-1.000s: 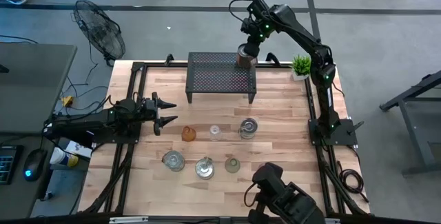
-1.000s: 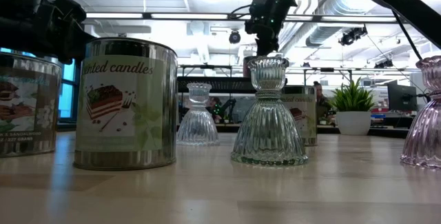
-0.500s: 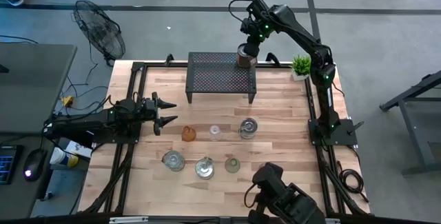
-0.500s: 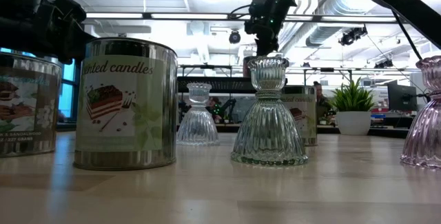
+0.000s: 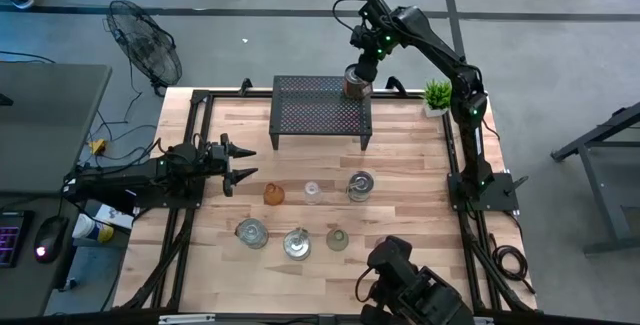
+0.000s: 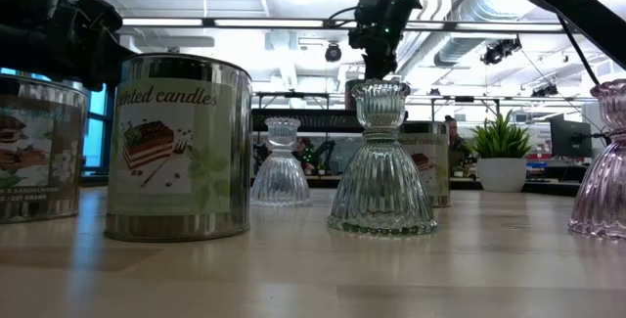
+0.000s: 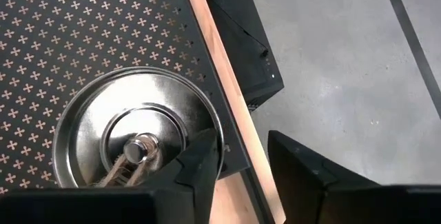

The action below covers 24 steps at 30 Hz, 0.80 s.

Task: Pick & Place candle stick holders
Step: Put the orange scented candle on the shelf

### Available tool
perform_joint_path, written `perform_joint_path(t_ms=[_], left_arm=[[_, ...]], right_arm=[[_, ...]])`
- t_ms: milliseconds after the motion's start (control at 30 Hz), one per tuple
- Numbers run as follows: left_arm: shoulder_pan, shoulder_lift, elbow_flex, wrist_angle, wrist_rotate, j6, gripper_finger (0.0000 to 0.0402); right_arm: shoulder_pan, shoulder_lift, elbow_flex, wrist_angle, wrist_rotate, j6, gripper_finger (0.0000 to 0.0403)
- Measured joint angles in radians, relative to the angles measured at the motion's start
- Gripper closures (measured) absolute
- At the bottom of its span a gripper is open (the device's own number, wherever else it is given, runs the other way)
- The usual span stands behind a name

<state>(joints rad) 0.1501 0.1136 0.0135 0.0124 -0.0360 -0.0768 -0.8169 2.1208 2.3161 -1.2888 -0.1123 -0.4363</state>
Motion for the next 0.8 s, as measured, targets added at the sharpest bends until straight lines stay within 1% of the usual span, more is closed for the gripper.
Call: perform_joint_path(t_ms=[333,800], left_arm=[[0.000,0.000,0.000,0.000,0.000,0.000,0.0153],[0.000,0.000,0.000,0.000,0.000,0.000,0.0153]], right_arm=[[0.001,-0.001,0.000,0.000,0.031,-0.001,0.0271],[0.001,-0.002,0.000,0.005,0.031,-0.002,0.0271]])
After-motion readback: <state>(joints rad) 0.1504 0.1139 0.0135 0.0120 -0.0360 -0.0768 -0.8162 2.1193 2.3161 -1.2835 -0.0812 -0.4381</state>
